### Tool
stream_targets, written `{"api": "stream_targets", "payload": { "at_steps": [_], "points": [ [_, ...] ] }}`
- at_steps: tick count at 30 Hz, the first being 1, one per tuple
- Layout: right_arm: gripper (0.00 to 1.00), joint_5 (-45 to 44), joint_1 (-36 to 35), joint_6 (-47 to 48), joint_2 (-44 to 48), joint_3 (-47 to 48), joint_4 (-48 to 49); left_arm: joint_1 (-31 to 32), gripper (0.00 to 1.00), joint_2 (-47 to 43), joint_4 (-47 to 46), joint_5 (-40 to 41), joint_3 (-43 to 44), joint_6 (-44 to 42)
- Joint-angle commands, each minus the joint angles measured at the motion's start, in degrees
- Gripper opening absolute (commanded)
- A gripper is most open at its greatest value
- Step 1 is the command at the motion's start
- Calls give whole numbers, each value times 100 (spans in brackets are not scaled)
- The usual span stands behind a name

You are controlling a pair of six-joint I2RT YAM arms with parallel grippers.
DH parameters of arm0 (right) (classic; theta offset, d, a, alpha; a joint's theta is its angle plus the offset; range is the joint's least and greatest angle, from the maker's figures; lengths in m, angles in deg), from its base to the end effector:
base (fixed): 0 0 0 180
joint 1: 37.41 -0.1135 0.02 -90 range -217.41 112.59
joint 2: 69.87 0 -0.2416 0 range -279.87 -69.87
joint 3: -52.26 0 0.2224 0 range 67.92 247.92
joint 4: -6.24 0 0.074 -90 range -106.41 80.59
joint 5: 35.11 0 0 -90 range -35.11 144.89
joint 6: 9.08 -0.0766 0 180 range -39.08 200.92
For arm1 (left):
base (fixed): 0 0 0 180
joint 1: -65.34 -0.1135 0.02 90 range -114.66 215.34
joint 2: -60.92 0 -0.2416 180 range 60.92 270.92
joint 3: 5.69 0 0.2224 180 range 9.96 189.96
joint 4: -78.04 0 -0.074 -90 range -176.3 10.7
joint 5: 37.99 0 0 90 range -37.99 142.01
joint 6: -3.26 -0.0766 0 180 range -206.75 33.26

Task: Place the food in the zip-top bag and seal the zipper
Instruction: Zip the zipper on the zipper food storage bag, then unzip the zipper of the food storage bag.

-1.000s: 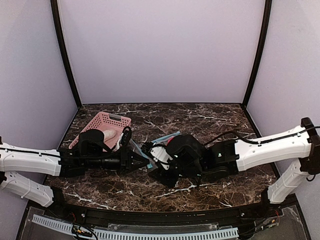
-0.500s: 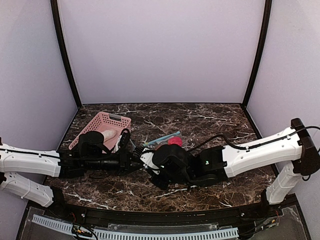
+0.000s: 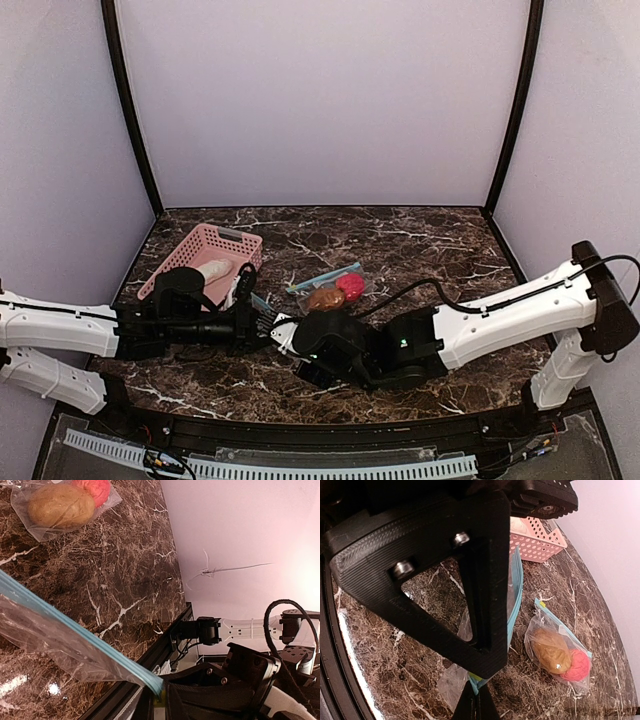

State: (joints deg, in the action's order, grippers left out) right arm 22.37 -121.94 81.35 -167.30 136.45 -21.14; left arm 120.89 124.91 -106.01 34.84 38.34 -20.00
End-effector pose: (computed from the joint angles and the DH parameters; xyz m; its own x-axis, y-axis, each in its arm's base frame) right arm 0.0765 0.3673 0.2119 -0.0561 -0.6517 -0.7564 -0.8009 0.4817 -0.3557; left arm 0.1311 -0.2310 0.2144 -0.9326 -0.1922 -0.3054 0.2321 0.3287 -0.9155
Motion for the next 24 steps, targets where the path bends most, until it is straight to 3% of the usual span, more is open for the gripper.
{"api": "stream_targets", "payload": {
  "at_steps": [1, 24],
  "points": [
    [0, -288, -177, 230, -47, 104, 112, -154, 1, -124, 12, 85, -191, 41],
    [0, -678, -848, 766, 87, -74, 135, -695, 1, -48, 367, -232, -178, -64]
  ]
}}
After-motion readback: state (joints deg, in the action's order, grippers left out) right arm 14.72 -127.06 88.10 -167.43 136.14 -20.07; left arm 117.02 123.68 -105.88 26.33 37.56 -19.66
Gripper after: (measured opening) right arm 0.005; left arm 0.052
